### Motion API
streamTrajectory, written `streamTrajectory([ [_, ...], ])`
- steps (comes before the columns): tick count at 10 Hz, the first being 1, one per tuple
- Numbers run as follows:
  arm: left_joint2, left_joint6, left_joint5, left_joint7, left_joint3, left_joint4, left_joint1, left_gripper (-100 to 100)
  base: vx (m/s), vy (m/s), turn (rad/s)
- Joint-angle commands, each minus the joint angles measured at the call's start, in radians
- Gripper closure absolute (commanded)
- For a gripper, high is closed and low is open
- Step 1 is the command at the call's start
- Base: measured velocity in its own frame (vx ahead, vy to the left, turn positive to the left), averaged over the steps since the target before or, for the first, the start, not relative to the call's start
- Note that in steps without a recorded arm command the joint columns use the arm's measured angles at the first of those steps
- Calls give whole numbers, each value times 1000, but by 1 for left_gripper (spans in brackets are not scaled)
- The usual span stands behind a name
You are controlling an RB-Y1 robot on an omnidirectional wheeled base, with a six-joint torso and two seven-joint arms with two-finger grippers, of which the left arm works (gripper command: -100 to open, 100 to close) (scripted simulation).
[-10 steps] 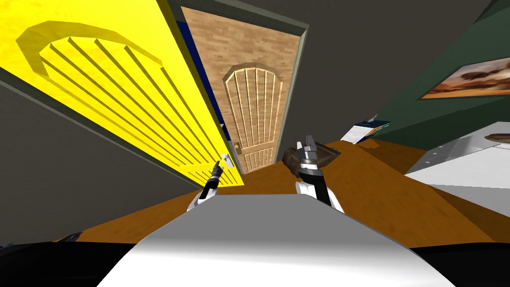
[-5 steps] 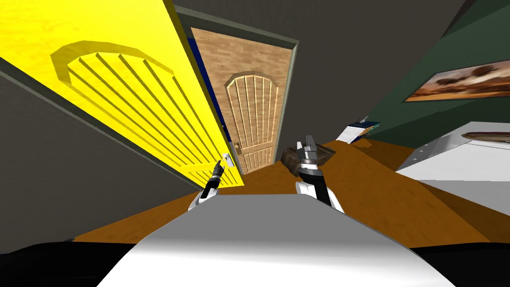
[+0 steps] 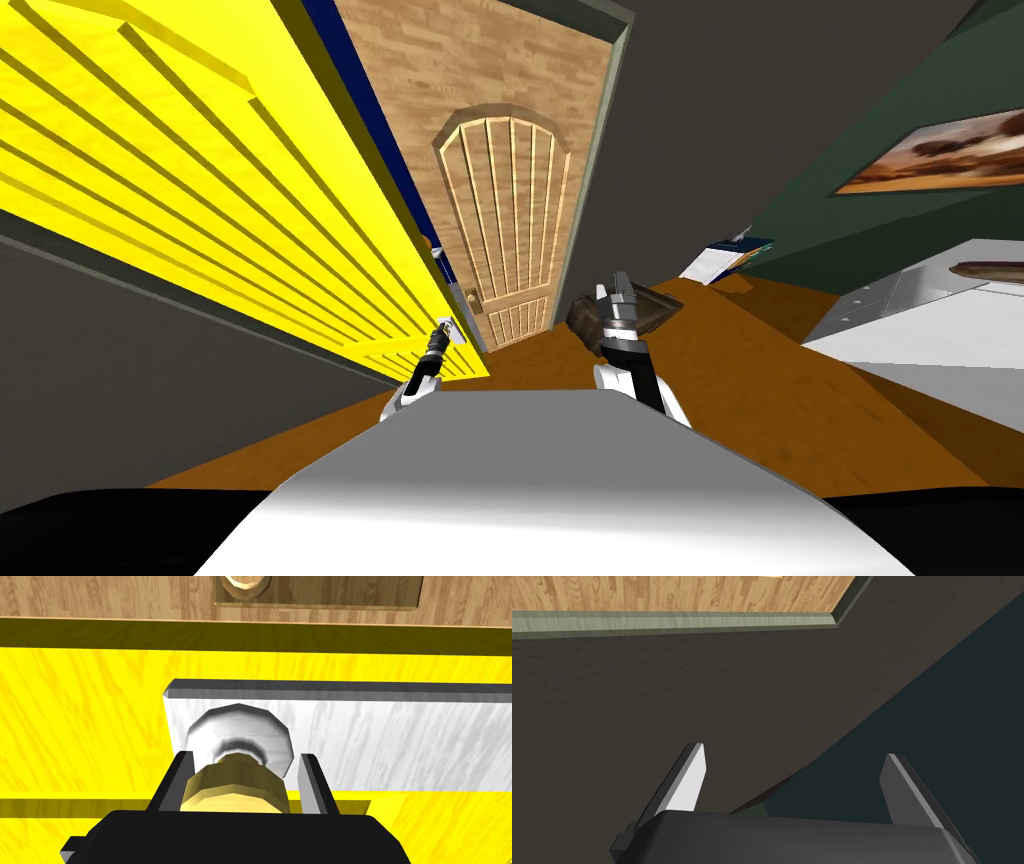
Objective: Pull the door open
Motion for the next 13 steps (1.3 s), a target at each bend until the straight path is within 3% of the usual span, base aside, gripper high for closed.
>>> streamTrajectory([
  [1, 0, 1, 0, 0, -1, 1, 2, 100, -30, -5, -4],
  [5, 0, 1, 0, 0, -1, 1, 2, 100, -18, -3, 3],
  [6, 24, -13, 2, 16, -18, -5, 21, 100, -116, 74, -160],
  [8, 42, -26, 4, 30, -32, -12, 34, 100, -200, 105, -191],
  [13, 110, -73, 11, 81, -86, -37, 83, 100, -216, 108, -166],
])
